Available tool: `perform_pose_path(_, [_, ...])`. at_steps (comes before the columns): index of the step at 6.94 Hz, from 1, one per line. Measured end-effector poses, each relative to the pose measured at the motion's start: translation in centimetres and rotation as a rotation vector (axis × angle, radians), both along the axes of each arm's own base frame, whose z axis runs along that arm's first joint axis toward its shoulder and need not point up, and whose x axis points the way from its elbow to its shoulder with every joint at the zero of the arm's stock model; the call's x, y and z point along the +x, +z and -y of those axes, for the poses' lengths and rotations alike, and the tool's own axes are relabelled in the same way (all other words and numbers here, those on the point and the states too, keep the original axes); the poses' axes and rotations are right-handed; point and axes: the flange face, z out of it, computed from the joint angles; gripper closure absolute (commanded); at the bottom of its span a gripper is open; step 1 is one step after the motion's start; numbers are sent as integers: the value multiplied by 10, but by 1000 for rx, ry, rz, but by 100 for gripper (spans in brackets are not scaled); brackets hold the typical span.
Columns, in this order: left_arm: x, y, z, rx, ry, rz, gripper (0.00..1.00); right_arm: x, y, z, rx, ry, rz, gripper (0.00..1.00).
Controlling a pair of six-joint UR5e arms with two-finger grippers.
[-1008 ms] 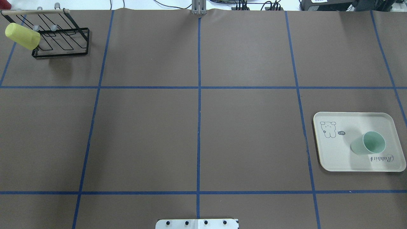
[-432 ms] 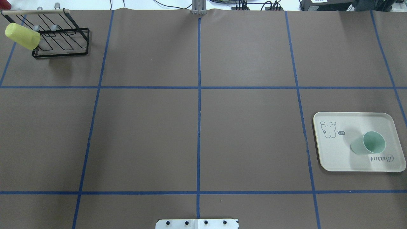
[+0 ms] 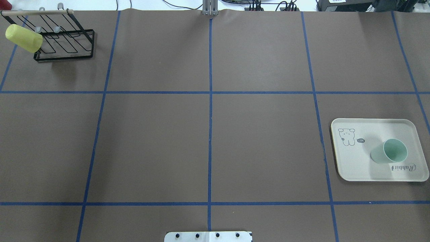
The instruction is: Left arm grabs green cup and hands to right arm on tray
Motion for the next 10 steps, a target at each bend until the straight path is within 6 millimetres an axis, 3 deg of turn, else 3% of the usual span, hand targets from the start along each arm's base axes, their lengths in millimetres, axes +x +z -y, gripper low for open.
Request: perform_pose_path(10, [0,8,2,-14,-2,0,0,0,-2,2,6,0,-2,1])
